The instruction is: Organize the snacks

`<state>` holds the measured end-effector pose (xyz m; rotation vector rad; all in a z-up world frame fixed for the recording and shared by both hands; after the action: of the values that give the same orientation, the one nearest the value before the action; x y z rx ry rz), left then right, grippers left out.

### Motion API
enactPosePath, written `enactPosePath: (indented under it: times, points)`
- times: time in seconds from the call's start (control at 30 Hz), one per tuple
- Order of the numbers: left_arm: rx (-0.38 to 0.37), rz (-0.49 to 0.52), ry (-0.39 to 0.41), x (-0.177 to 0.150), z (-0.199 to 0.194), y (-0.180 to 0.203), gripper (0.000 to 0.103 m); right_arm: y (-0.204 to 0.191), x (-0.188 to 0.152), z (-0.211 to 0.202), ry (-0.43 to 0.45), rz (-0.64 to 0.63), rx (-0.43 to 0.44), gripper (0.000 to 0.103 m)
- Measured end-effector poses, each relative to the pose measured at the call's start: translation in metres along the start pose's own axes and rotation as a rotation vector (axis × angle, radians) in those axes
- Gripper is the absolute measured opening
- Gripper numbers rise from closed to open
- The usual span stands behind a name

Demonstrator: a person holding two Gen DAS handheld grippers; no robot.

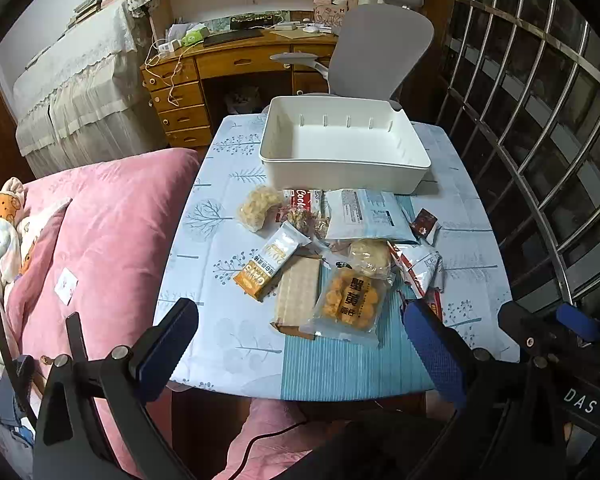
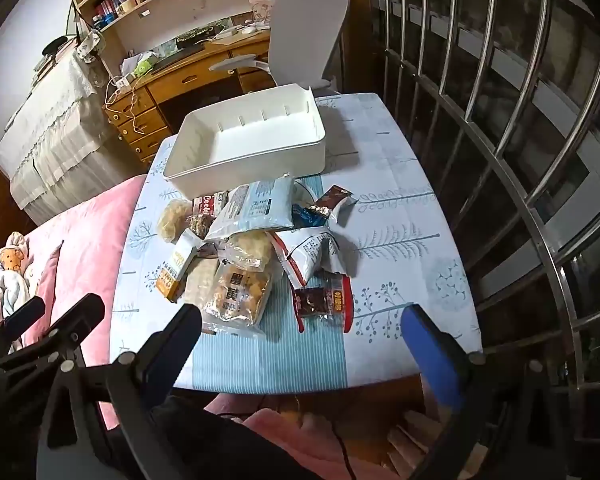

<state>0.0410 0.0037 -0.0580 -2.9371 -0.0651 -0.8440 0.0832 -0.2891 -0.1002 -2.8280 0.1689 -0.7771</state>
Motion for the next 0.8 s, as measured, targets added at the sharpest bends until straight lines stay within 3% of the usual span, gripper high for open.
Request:
enactPosePath:
  times: [0.43,0.8]
  points:
    - [0.025,-0.059,0.011,0.009,-0.003,-0.010,0.102,-0.002,0.005,-0.002,-0.010,-0.014,0.011,0.101]
    - [0.038,-0.042,0.008,0.007,-0.008,-0.007,0.102,0.002,0.008,-0.008,0.012,-0.002,0.035,0.101]
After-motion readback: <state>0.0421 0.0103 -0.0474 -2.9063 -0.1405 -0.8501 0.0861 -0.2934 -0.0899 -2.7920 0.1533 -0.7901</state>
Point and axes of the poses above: each gripper's, at about its wrist camera, not at the fingertips, and z roughly the way its jaws point, y to its right, x to its top, the point moved 6 cm from there along z, roughly the way its jaws point, and after that the axes turned 6 degrees about x, right-handed, at the moved point
